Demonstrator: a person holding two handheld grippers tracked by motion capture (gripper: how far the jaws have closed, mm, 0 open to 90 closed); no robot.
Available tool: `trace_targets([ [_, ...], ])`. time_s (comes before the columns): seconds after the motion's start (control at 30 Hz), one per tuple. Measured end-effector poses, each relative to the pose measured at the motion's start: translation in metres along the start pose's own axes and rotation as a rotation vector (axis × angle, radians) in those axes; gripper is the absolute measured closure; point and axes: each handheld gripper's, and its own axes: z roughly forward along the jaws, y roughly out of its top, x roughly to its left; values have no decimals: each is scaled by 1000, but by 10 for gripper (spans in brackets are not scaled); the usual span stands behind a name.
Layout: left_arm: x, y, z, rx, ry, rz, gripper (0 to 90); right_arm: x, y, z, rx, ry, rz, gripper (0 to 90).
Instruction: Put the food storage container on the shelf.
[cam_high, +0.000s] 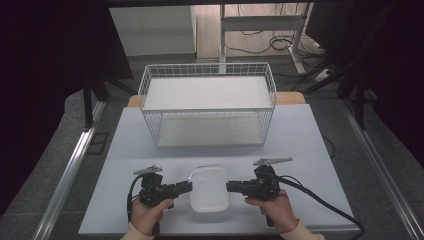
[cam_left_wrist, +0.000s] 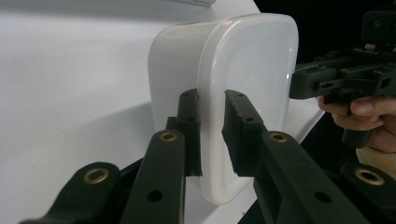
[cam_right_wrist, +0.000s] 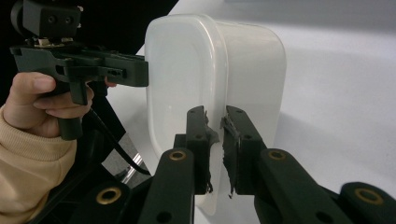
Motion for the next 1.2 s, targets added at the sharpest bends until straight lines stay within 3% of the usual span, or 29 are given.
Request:
trace_targets([
  [0.27, -4, 5, -2, -10, -2, 29, 780, 3, 3, -5, -12, 3, -28, 803],
  [0.6, -8, 27, -2, -30, -4, 78, 779, 6, 21, -14, -44, -9, -83, 805],
  [0.9, -18, 59, -9, -72, -13, 141, 781, 10, 49, -26, -93, -12, -136, 806],
  [1.2, -25, 87, -11, -81, 1, 181, 784, 8, 71, -32, -116, -22, -157, 805],
])
